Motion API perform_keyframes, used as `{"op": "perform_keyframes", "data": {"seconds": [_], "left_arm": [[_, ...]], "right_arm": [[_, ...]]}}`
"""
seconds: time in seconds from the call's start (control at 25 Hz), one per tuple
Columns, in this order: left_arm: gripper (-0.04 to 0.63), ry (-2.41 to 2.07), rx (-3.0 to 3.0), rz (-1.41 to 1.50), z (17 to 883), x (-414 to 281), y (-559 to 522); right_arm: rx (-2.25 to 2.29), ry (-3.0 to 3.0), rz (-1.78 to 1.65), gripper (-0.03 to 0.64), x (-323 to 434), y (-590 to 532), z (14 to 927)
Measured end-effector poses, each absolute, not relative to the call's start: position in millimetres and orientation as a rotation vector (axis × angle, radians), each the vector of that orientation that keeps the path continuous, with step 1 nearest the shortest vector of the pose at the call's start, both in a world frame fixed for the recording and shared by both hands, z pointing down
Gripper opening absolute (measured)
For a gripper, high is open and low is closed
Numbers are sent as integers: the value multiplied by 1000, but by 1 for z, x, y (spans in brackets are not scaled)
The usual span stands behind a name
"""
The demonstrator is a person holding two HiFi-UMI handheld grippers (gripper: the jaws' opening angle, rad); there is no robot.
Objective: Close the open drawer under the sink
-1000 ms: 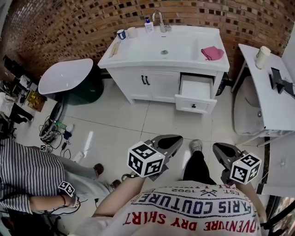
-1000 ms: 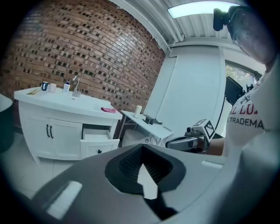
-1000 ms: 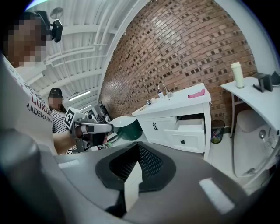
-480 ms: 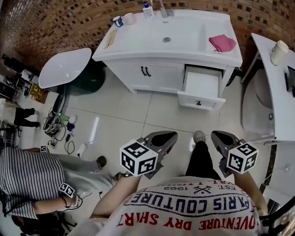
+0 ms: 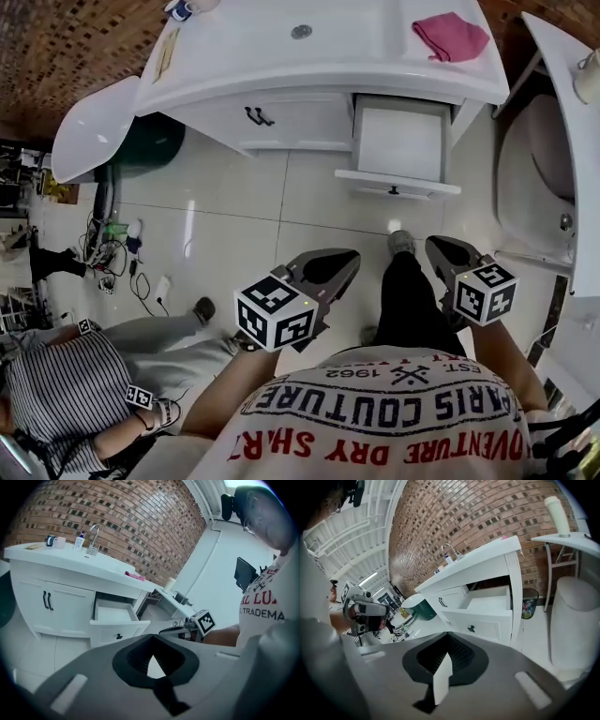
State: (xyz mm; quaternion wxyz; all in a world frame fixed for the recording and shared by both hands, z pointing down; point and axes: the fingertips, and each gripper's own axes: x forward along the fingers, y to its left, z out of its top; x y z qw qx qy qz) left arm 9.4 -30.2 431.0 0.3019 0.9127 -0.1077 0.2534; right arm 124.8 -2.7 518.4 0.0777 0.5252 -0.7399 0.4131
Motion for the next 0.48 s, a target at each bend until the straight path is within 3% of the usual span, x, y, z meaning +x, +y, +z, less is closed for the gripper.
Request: {"op": "perform_keyframes", "data": {"seconds": [0.48], "left_arm": [[-3, -254, 2283, 762, 496, 39, -80]], "right_arm": [[1622, -2024, 1473, 6, 152, -63, 622]]}}
